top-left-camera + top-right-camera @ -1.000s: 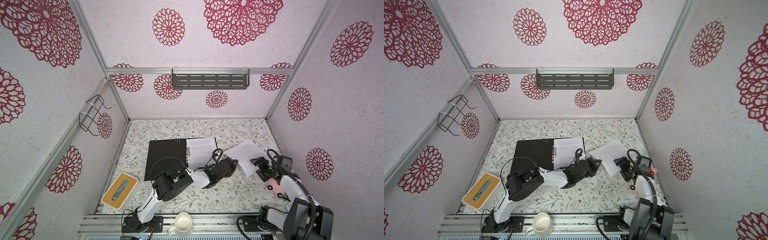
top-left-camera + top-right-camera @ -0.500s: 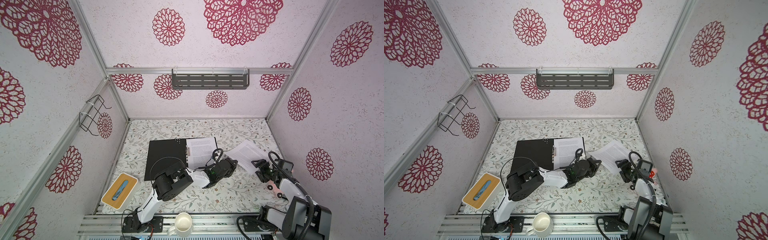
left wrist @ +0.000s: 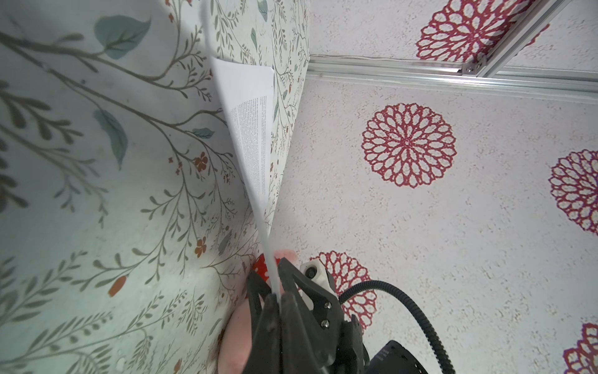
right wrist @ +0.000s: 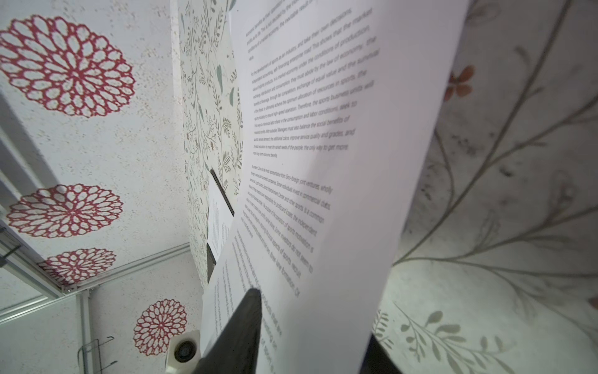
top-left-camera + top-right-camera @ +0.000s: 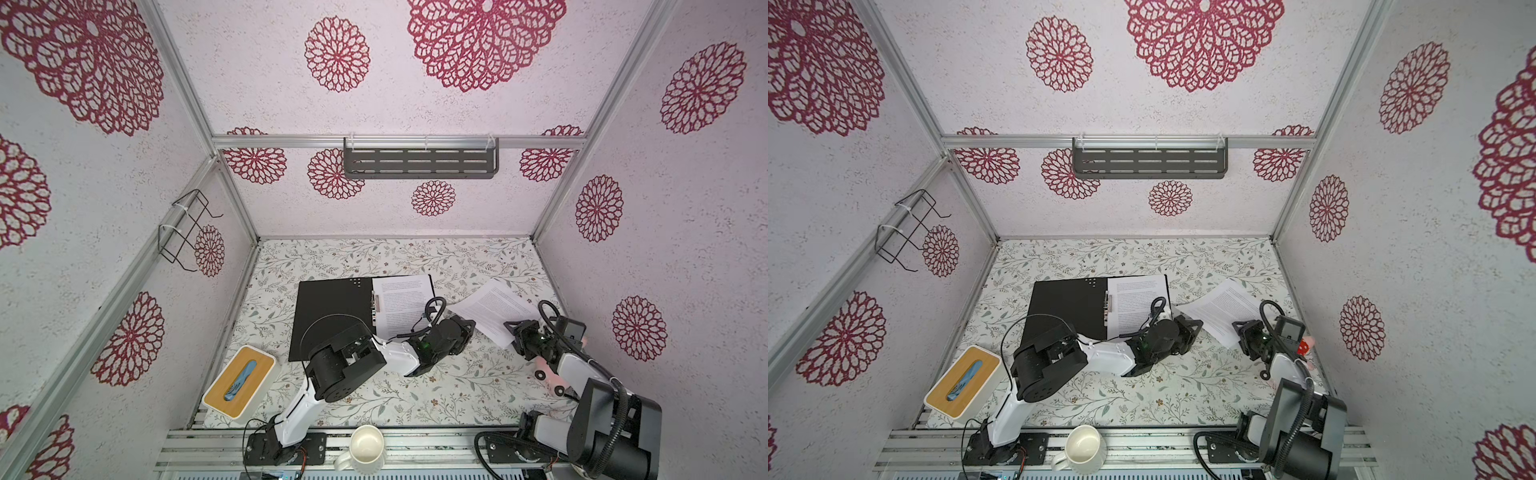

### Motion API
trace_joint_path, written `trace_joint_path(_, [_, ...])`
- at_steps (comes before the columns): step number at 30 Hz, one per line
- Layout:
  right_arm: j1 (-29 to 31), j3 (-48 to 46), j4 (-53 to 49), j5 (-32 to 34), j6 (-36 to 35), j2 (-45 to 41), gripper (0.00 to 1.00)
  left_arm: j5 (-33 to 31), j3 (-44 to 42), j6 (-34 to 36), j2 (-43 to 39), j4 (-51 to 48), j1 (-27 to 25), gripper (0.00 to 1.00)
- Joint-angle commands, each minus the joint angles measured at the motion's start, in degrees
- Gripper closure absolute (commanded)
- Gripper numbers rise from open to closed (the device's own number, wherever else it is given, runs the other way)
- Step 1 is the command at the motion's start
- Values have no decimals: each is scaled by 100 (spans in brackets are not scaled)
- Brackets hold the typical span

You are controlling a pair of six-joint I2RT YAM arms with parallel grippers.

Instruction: Put the files into the folder

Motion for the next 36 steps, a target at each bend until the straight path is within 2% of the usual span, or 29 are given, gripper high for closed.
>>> trace_joint_path(1, [-25,126,113,-40,78,-53,67,-36,1,29,-198,167,34,100])
trace_joint_path(6, [-24,195,76,-21,161,-92,80,-73,-121,44,-249,258,43,100])
trace_joint_path(18, [-26,587,-329,17,114,-152,95,-91,-264,176,-325,382,44,86])
trace_joint_path(21, [-24,642,-367,9,114,-151,99,-84,-282,223,-346,401,46,75])
trace_joint_path(27, [-22,915,-496,43,120,-255,100,-39,-284,554,-573,119,81,41])
trace_joint_path(28, [-23,999,-534,52,121,-280,100,-30,-274,649,-646,12,91,34])
trace_joint_path(29, [-8,1085,-571,52,126,-299,100,-30,-265,751,-723,-66,89,19])
trace_joint_path(30, [-7,1163,-614,60,119,-308,100,-30,-264,861,-788,-135,100,1])
trace_joint_path(36, [194,1691,-633,165,275,-349,100,32,-281,1400,-1200,-801,182,2])
